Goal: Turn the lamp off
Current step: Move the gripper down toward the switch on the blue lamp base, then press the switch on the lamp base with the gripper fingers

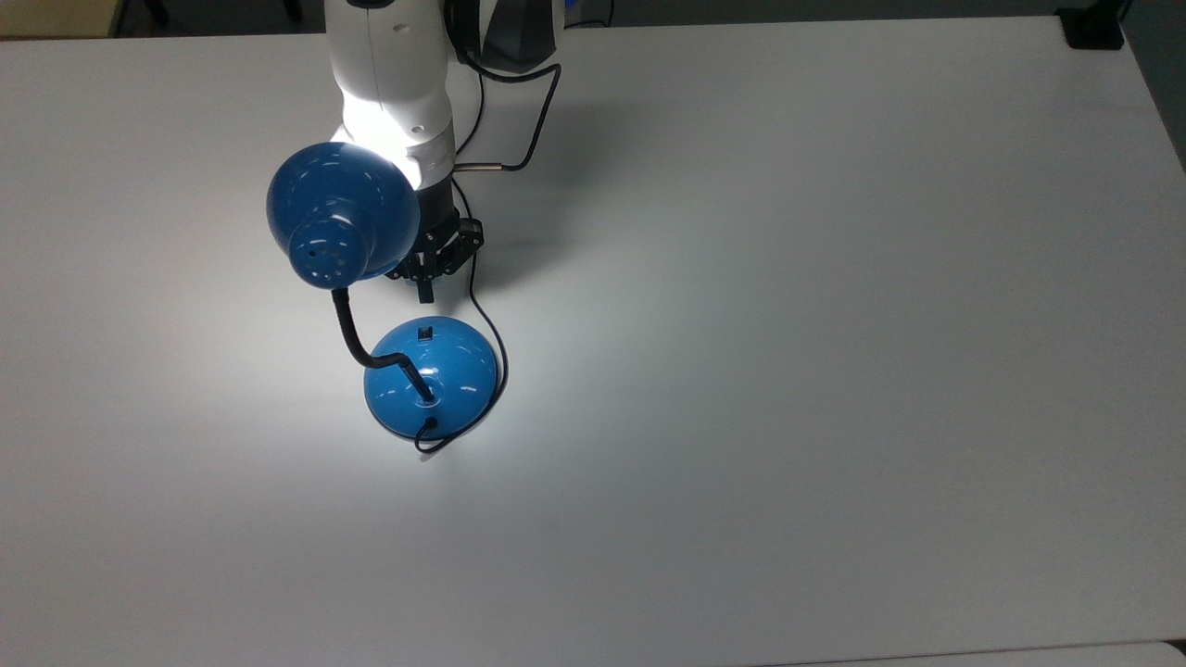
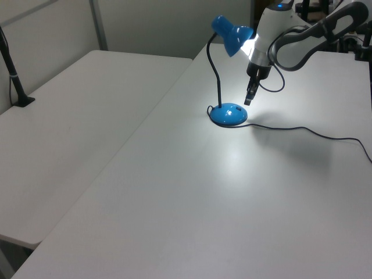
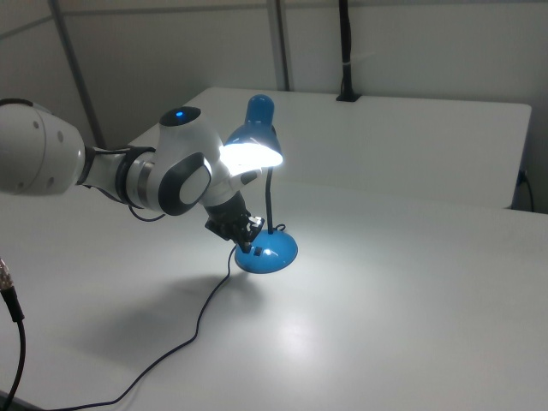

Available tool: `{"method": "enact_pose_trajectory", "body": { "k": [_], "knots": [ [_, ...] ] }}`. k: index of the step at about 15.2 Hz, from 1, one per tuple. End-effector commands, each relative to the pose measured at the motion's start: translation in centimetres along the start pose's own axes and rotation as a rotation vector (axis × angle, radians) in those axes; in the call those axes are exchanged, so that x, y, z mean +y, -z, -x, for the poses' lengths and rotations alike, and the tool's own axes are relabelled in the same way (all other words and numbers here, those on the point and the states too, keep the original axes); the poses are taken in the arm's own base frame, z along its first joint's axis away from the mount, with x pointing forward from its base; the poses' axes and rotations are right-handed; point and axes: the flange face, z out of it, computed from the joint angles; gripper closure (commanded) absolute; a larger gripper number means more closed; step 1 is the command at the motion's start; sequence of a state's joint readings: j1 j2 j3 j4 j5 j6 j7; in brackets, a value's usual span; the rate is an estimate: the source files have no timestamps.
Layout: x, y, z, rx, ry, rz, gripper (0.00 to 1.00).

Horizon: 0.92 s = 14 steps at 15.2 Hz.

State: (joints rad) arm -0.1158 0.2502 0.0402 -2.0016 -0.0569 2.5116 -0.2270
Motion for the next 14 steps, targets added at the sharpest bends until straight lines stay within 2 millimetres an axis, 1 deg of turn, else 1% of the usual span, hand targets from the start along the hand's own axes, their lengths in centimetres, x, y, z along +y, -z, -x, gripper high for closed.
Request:
{"method": "enact_pose_trajectory", "body": {
  "k": [1, 3, 5, 9, 11, 14],
  "knots": [
    [-0.1, -0.1, -0.2, 0.044, -0.023, 0.003, 1.00],
    [0.0, -0.8, -0.4, 0.069, -0.050, 0.005, 1.00],
    [0.1, -1.9, -0.4, 0.069, -0.062, 0.003, 1.00],
    [0.1, -3.0, -0.3, 0.056, -0.067, -0.001, 1.00],
    [0.3, -3.3, -0.5, 0.083, -0.066, 0.005, 1.00],
    [0.4, -4.4, -0.3, 0.081, -0.068, 0.006, 1.00]
  ]
}}
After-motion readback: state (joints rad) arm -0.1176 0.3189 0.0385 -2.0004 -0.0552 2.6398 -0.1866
